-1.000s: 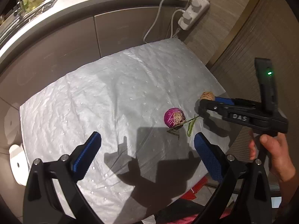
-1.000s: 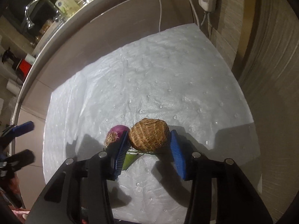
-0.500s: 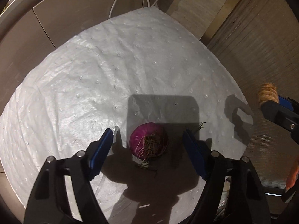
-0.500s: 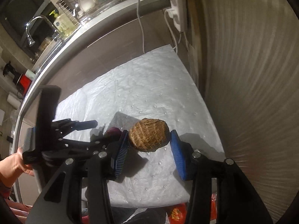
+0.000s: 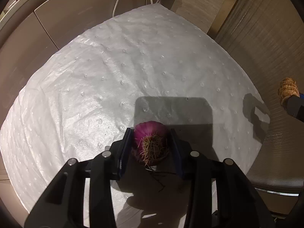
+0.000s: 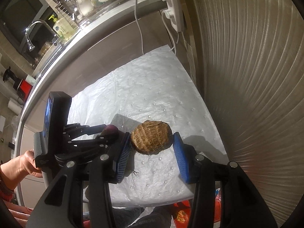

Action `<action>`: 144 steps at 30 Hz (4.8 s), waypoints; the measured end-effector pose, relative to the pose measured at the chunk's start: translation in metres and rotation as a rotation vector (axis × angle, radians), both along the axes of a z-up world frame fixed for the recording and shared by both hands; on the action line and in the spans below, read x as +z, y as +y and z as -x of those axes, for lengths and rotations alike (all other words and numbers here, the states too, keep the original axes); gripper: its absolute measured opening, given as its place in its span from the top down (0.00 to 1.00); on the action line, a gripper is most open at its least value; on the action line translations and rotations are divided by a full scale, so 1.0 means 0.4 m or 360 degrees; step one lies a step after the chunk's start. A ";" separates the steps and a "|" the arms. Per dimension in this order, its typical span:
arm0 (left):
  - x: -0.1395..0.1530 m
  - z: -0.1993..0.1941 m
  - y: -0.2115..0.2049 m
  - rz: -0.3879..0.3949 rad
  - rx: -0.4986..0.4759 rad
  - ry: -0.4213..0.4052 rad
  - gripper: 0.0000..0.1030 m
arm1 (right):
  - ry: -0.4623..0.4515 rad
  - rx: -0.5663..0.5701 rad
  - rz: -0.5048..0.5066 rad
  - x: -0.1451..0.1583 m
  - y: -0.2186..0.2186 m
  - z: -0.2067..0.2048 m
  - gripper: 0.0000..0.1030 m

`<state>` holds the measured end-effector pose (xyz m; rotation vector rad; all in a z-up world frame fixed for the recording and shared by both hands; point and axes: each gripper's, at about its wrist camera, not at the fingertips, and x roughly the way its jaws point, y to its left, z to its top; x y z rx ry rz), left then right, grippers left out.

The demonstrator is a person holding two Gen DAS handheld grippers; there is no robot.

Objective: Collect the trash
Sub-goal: 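Carry the onion to the bin and drop it with the left tool while the right tool carries the taro, then lower the taro into the bin and open the right tool, then move both tools back over the mat toward the green chili, then lower the right tool onto the green chili stem and close on it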

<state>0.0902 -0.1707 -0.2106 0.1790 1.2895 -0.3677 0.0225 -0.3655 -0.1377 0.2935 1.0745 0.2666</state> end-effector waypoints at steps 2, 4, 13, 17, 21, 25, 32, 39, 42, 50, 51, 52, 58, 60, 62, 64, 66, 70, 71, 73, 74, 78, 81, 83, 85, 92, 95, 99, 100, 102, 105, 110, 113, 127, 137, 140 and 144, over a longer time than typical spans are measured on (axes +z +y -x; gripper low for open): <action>0.007 0.003 0.015 0.0015 0.0013 -0.0009 0.63 | -0.0007 0.0016 0.0003 0.005 0.011 -0.002 0.56; 0.019 0.005 0.041 0.0054 0.0047 -0.0013 0.63 | -0.0013 0.0034 0.0007 0.010 0.021 -0.004 0.56; 0.176 0.091 0.212 0.0185 0.0181 -0.0172 0.63 | -0.0026 0.0185 0.0024 0.031 0.115 -0.005 0.56; 0.234 0.168 0.357 0.0174 0.0317 -0.0235 0.63 | -0.0041 0.0323 0.0027 0.053 0.214 -0.004 0.56; 0.254 0.246 0.530 0.0114 0.0517 -0.0269 0.63 | -0.0069 0.0491 0.0024 0.082 0.346 0.009 0.56; 0.237 0.338 0.706 0.0071 0.0742 -0.0245 0.63 | -0.0098 0.0676 -0.0005 0.114 0.507 0.040 0.56; 0.175 0.465 0.939 -0.0027 0.0962 -0.0190 0.63 | -0.0127 0.0965 -0.0059 0.167 0.787 0.124 0.56; 0.063 0.480 1.072 -0.0038 0.1019 -0.0095 0.63 | -0.0124 0.1082 -0.0067 0.202 0.962 0.199 0.56; 0.015 0.468 1.092 -0.0047 0.1003 -0.0051 0.63 | -0.0117 0.1080 -0.0039 0.205 0.989 0.216 0.56; -0.098 0.452 1.112 -0.0075 0.0961 0.0149 0.40 | -0.0113 0.1047 0.0012 0.212 1.030 0.229 0.56; -0.099 0.455 1.111 -0.0086 0.0958 0.0139 0.38 | -0.0110 0.1048 0.0014 0.210 1.034 0.228 0.56; -0.097 0.458 1.112 -0.0083 0.0959 0.0133 0.37 | -0.0109 0.1051 0.0017 0.209 1.039 0.230 0.56; -0.062 0.484 1.144 -0.0003 0.1003 0.0116 0.36 | -0.0076 0.1116 0.0019 0.182 1.082 0.234 0.56; -0.027 0.500 1.157 0.0036 0.1026 0.0087 0.35 | -0.0050 0.1152 0.0015 0.162 1.109 0.235 0.56; 0.021 0.525 1.168 0.0056 0.1042 0.0037 0.29 | -0.0024 0.1205 0.0020 0.135 1.142 0.235 0.56; 0.079 0.557 1.174 0.0038 0.1050 -0.0046 0.22 | 0.0002 0.1263 0.0044 0.100 1.186 0.236 0.56; 0.129 0.592 1.180 -0.0005 0.1058 -0.0127 0.19 | 0.0042 0.1312 0.0052 0.059 1.228 0.237 0.56; 0.203 0.641 1.198 -0.0038 0.1095 -0.0194 0.17 | 0.0125 0.1392 0.0087 -0.026 1.316 0.237 0.56; 0.217 0.651 1.203 -0.0040 0.1113 -0.0200 0.17 | 0.0140 0.1407 0.0097 -0.045 1.337 0.237 0.56; 0.233 0.666 1.220 -0.0043 0.1144 -0.0209 0.16 | 0.0181 0.1431 0.0111 -0.082 1.377 0.236 0.56; 0.242 0.674 1.225 -0.0047 0.1159 -0.0214 0.16 | 0.0201 0.1439 0.0114 -0.101 1.396 0.234 0.56; 0.257 0.700 1.240 -0.0069 0.1198 -0.0222 0.13 | 0.0261 0.1465 0.0177 -0.166 1.463 0.232 0.56; 0.252 0.715 1.257 -0.0082 0.1222 -0.0204 0.13 | 0.0302 0.1486 0.0222 -0.205 1.502 0.233 0.56; 0.248 0.723 1.265 -0.0086 0.1238 -0.0195 0.13 | 0.0329 0.1500 0.0251 -0.227 1.521 0.234 0.56; 0.246 0.730 1.272 -0.0083 0.1250 -0.0188 0.13 | 0.0347 0.1508 0.0274 -0.244 1.536 0.235 0.56; 0.244 0.731 1.275 -0.0087 0.1247 -0.0179 0.13 | 0.0405 0.1475 0.0331 -0.284 1.558 0.221 0.31; 0.248 0.726 1.265 -0.0088 0.1239 -0.0187 0.13 | 0.0385 0.1449 0.0295 -0.258 1.540 0.214 0.30; 0.262 0.716 1.244 -0.0086 0.1207 -0.0211 0.13 | 0.0305 0.1364 0.0226 -0.186 1.477 0.199 0.26; 0.267 0.712 1.236 -0.0080 0.1193 -0.0222 0.13 | 0.0269 0.1326 0.0215 -0.159 1.450 0.197 0.22; 0.281 0.700 1.220 -0.0067 0.1159 -0.0246 0.13 | 0.0199 0.1233 0.0186 -0.103 1.384 0.193 0.16; 0.300 0.670 1.181 -0.0031 0.1092 -0.0279 0.13 | 0.0093 0.1041 0.0157 -0.023 1.243 0.184 0.08; 0.319 0.594 1.071 0.0034 0.0918 -0.0306 0.13 | 0.0000 0.0670 0.0192 0.059 0.955 0.166 0.03; 0.325 0.545 0.984 0.0057 0.0812 -0.0314 0.13 | -0.0015 0.0485 0.0283 0.066 0.785 0.156 0.03; 0.338 0.428 0.669 0.0055 0.0619 -0.0298 0.13 | 0.0096 0.0696 0.0492 -0.060 0.384 0.079 0.09; 0.319 0.432 0.606 -0.0037 0.0759 -0.0217 0.13 | 0.0169 0.1039 0.0468 -0.130 0.374 0.035 0.42; 0.315 0.442 0.603 -0.0058 0.0804 -0.0196 0.13 | 0.0189 0.1085 0.0458 -0.145 0.371 0.022 0.61; 0.305 0.454 0.605 -0.0074 0.0857 -0.0173 0.13 | 0.0214 0.1082 0.0416 -0.152 0.357 0.012 0.84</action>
